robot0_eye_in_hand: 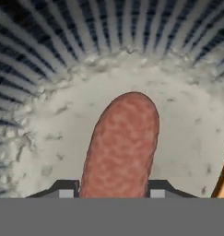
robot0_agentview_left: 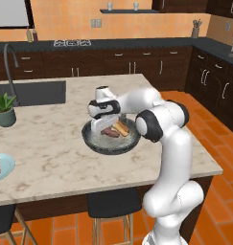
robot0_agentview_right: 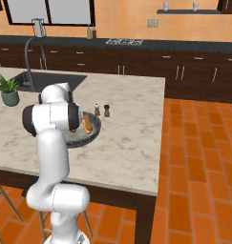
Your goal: Place one bun and one sausage from the bowl on each plate.
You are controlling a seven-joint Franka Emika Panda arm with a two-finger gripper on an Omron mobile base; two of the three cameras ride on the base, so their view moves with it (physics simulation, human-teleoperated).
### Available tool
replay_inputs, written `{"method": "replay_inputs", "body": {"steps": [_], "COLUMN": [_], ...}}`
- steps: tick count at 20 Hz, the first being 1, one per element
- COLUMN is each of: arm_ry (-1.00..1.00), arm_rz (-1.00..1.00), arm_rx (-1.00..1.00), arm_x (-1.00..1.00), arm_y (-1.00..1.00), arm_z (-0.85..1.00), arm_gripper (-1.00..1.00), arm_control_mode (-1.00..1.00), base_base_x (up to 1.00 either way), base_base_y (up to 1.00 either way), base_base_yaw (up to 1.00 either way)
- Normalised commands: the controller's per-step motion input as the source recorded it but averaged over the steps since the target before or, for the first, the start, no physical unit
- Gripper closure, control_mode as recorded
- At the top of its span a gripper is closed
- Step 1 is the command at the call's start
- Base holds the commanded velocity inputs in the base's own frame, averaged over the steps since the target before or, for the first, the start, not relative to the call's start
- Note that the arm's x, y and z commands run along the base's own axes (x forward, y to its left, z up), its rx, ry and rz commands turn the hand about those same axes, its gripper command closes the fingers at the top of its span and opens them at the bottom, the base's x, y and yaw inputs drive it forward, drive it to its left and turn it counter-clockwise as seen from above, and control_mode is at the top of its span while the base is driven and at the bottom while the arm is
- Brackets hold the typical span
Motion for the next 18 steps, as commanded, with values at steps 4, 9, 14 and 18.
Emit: {"method": "replay_inputs", "body": {"steps": [4,9,14,18], "arm_ry": [-0.06,-0.06,-0.11,-0.03], "arm_rz": [0.0,0.0,-0.05,-0.2], "arm_rx": [-0.02,-0.01,0.0,0.15], "arm_x": [-1.0,-1.0,-1.0,-0.89], "arm_y": [-0.08,-0.18,-0.38,-0.61], "arm_z": [1.0,1.0,0.79,0.1], "arm_gripper": [1.0,1.0,1.0,1.0], "arm_control_mode": [-1.0,-1.0,-1.0,-1.0], "base_base_x": [0.0,0.0,0.0,0.0], "base_base_y": [0.0,0.0,0.0,0.0], "base_base_yaw": [0.0,0.0,0.0,0.0]}}
